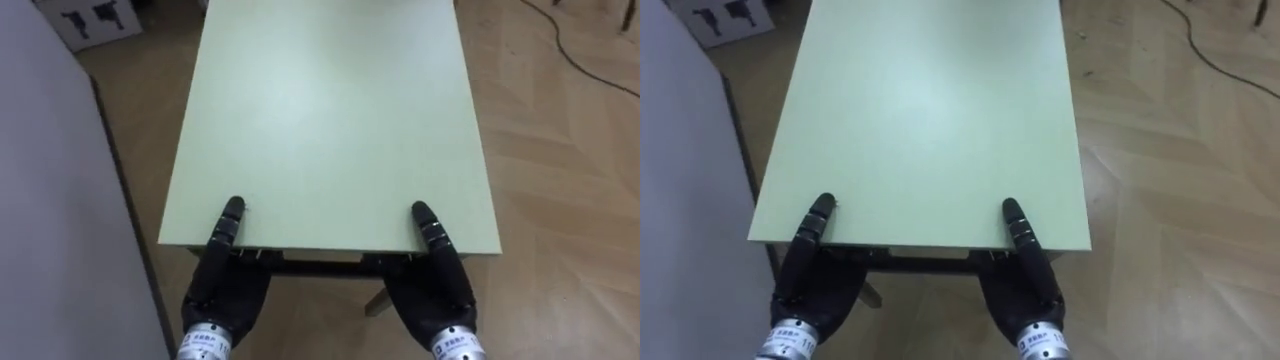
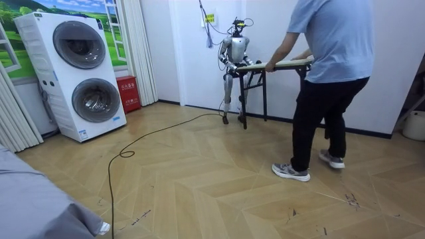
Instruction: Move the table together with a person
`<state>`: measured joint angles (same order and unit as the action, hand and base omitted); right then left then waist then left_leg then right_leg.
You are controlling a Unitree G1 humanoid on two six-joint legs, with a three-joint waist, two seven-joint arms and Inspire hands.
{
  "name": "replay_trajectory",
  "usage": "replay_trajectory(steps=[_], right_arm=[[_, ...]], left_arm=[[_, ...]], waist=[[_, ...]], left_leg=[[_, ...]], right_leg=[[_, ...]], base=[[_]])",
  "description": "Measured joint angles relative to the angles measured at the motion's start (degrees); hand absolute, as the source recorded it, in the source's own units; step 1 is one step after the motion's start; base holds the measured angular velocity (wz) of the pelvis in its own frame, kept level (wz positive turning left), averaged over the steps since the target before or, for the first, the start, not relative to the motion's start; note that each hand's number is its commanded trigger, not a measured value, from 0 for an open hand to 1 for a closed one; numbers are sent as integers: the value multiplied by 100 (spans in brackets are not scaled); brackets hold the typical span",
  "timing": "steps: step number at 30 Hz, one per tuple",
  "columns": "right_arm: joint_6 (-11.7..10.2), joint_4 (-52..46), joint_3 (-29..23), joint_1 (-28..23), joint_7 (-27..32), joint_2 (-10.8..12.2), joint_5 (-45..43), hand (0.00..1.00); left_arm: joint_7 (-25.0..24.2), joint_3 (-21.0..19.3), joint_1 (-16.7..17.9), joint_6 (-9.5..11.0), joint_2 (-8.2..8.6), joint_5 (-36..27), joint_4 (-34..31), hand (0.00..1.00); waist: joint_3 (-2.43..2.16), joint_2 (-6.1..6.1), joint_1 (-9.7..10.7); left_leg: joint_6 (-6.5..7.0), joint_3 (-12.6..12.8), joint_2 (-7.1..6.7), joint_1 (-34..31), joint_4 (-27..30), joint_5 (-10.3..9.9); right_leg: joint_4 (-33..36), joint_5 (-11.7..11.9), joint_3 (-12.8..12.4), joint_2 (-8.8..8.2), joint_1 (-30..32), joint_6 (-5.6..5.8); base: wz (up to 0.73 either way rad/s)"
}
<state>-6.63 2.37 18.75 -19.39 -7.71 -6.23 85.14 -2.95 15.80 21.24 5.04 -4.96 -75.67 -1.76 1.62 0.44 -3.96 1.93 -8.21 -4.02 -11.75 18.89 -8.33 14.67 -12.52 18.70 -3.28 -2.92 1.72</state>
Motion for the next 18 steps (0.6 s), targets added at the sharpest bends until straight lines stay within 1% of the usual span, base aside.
replay_trajectory(steps=[1,2,3,4,5,6,7,8,9,10,11,12,13,14,16,17,18], right_arm=[[26,18,-15,-3,3,-5,8,100],[45,2,-55,2,2,-29,0,100],[45,-6,-102,23,1,-67,-1,100],[44,-6,-134,25,-1,-76,6,100],[44,-6,-172,21,0,-105,64,100],[44,-6,-210,9,4,-135,80,100],[43,-10,-211,22,8,-130,70,100],[41,-58,-212,43,23,-135,41,100],[17,-105,-213,30,25,-197,28,100],[6,-124,-216,30,25,-226,28,100],[-5,-124,-218,26,25,-238,27,100],[-2,-121,-185,25,27,-233,27,100],[-1,-121,-176,29,28,-220,17,100],[-4,-119,-177,33,29,-204,0,100],[-2,-114,-170,30,39,-165,-18,100],[1,-95,-169,20,70,-148,-47,100],[2,-83,-169,11,94,-91,-111,100]], left_arm=[[30,1,3,-26,-8,-2,1,100],[31,-4,2,-55,6,-15,1,100],[31,-10,-10,-84,39,-29,0,100],[36,11,-28,-103,46,-29,1,100],[47,67,-62,-133,36,-24,0,100],[71,144,-91,-138,2,-22,-2,100],[71,145,-104,-137,-9,-23,-4,100],[80,135,-155,-137,-12,-39,-3,100],[105,141,-172,-142,51,-38,3,100],[105,105,-172,-138,79,-30,3,100],[99,104,-156,-136,102,-1,1,100],[84,105,-103,-108,106,3,-14,100],[79,109,-85,-87,106,2,-20,100],[82,104,-91,-80,120,2,-18,100],[93,114,-104,-80,117,3,-18,100],[141,114,-94,-77,111,2,-16,100],[206,115,-92,-53,152,0,-16,100]], waist=[[1,2,33],[-6,2,113],[-11,36,241],[-12,68,310],[-6,118,381],[0,151,358],[-1,150,334],[-3,142,277],[-35,218,304],[-43,251,297],[-45,269,232],[-49,276,155],[-54,290,122],[-49,323,34],[-46,317,57],[-41,325,51],[-42,324,44]], left_leg=[[-10,-70,-26,-26,13,19],[11,41,-64,-147,27,74],[122,581,-14,-287,27,159],[208,979,54,-324,-4,215],[368,1602,198,-289,-119,316],[394,1560,216,-245,-168,332],[390,1495,192,-246,-176,332],[371,1351,53,-255,-261,405],[353,1266,-84,-250,-429,549],[338,1303,-80,-248,-498,589],[332,1541,3,-253,-374,541],[292,1960,192,-251,54,188],[259,2053,273,-252,191,43],[345,2053,321,-257,208,-54],[409,1954,311,-211,68,-55],[420,1882,318,-136,-4,-41],[420,1813,319,-100,-29,-42]], right_leg=[[-22,-14,-51,30,-11,-33],[-146,-19,-88,37,-108,-52],[-216,-27,57,33,-135,-64],[-175,-30,161,33,-136,-63],[13,-53,177,34,-65,-73],[126,-151,-50,79,14,-101],[-23,-168,-247,129,22,-148],[-390,-116,-478,139,137,-237],[-384,-128,-303,36,189,-256],[-410,-120,-176,2,195,-271],[-411,-118,68,-81,186,-271],[-375,-122,295,-114,163,-250],[-350,-128,340,-90,151,-241],[-248,-141,361,-28,120,-222],[17,-148,403,-36,230,-208],[322,-187,325,-73,413,-108],[255,-252,153,-70,499,-23]], base=[[83],[125],[124],[135],[103],[80],[47],[59],[58],[49],[11],[4],[0],[16],[22],[11],[8]])
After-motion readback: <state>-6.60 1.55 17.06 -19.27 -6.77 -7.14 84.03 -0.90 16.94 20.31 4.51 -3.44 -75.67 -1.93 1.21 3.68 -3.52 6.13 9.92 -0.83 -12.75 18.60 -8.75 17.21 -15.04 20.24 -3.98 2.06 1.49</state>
